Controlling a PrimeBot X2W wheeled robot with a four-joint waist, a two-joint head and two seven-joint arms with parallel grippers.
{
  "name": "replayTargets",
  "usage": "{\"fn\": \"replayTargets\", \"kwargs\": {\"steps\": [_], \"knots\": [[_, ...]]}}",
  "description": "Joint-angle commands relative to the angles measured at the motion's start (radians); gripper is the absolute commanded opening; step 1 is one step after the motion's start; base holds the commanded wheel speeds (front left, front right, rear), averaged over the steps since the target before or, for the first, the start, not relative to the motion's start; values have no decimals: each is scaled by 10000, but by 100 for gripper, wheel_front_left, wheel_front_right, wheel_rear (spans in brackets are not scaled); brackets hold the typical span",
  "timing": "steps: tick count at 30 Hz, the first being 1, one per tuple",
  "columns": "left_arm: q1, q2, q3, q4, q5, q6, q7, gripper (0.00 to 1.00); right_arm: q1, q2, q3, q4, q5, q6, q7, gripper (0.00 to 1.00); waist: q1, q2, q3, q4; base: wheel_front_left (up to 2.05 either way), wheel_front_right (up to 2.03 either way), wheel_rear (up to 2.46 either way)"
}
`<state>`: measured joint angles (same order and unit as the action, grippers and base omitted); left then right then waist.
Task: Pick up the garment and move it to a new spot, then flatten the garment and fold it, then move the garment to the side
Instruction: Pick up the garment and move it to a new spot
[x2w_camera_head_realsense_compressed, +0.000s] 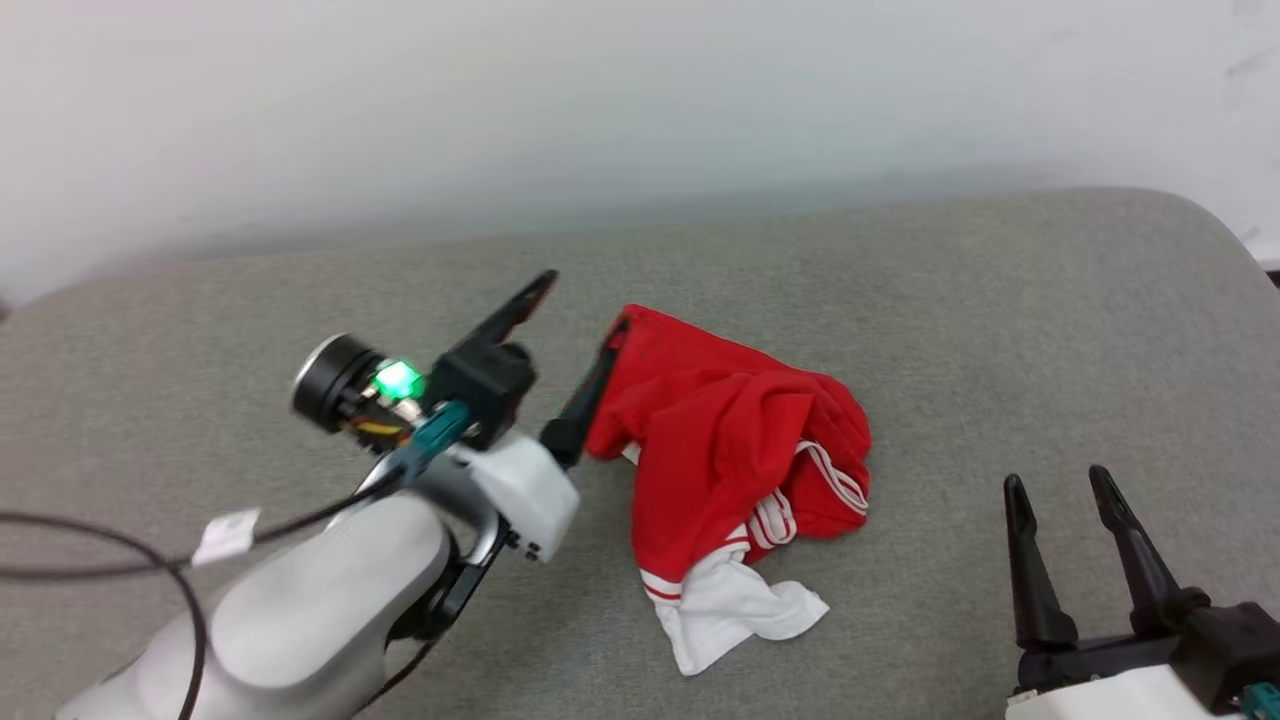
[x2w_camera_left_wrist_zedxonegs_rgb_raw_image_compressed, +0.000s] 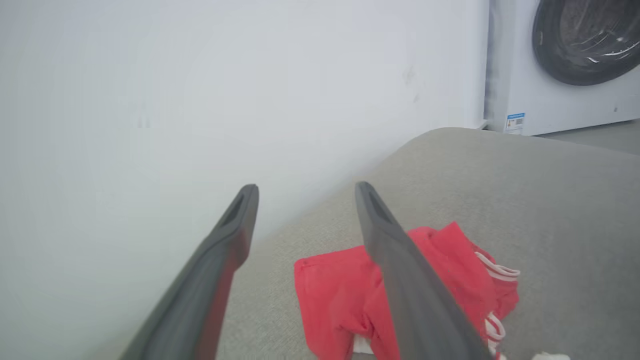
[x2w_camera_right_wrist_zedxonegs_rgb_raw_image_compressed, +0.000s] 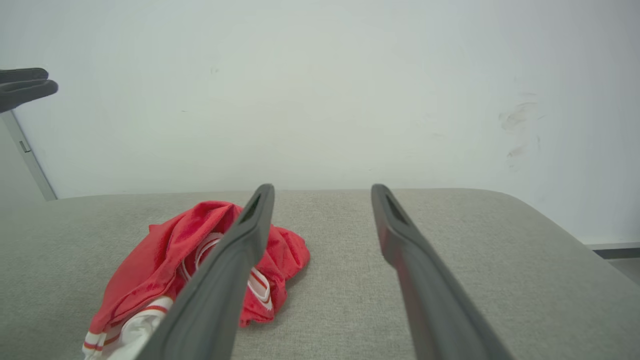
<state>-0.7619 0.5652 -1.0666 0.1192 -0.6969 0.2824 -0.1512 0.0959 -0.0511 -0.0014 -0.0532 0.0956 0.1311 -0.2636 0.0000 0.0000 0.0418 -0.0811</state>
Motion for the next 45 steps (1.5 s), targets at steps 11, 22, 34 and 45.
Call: {"fn": "replayTargets", "kwargs": {"steps": [11, 22, 34, 45], "knots": [[2520, 272, 1720, -680, 747, 2734, -1148, 100, 447, 17, -346, -61, 30, -5, -17, 100, 0, 0, -405, 887, 0, 0, 0], [5687, -486, 4570, -1643, 2219, 3260, -1141, 100, 602, 17, -284, -50, 71, -5, -17, 100, 0, 0, -561, 1107, 0, 0, 0], [7804, -1813, 6519, -1849, 3654, 1900, -1143, 100, 939, 17, -187, 58, 237, -5, -17, 100, 0, 0, -711, 1174, 0, 0, 0], [8677, -3059, 7806, -1528, 4796, 458, -1143, 100, 1215, 17, -264, 95, 337, -5, -17, 100, 0, 0, -881, 1253, 0, 0, 0]]}}
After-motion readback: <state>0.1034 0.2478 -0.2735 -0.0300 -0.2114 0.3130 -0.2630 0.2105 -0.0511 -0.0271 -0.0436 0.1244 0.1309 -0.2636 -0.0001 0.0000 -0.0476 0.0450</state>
